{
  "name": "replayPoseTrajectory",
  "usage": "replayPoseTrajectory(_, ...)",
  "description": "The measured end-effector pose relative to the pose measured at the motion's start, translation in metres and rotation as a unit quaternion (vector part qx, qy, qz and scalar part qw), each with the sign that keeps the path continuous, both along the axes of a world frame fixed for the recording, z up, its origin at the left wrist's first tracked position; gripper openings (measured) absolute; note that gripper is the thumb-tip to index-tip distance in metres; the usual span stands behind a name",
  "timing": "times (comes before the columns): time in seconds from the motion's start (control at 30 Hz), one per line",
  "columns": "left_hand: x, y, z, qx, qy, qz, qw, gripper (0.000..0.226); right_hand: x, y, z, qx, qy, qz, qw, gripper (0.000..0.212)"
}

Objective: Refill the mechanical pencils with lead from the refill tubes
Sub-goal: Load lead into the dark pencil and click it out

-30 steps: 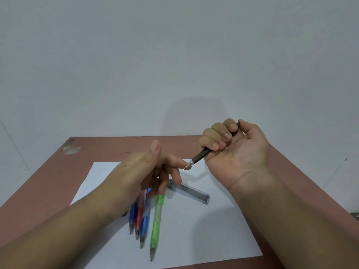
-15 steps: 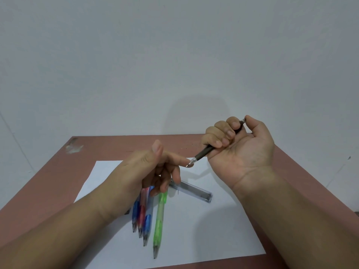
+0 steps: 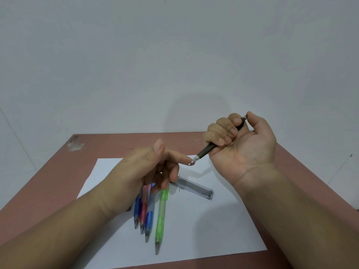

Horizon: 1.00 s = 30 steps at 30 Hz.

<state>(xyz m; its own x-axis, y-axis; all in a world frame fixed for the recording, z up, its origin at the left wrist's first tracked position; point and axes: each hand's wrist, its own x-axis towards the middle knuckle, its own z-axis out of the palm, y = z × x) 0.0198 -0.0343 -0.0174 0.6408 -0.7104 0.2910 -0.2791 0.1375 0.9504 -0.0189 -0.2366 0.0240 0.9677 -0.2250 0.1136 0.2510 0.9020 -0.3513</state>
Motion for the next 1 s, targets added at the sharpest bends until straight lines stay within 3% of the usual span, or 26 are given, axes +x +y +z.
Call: replayPoseTrajectory(1.0, 0.0013, -0.0004, 0.0009, -0.016, 0.019, -0.031, 0.999, 0.084, -0.0002, -0.0003, 0.0004, -0.019, -0.006, -0.003, 1.0, 0.035)
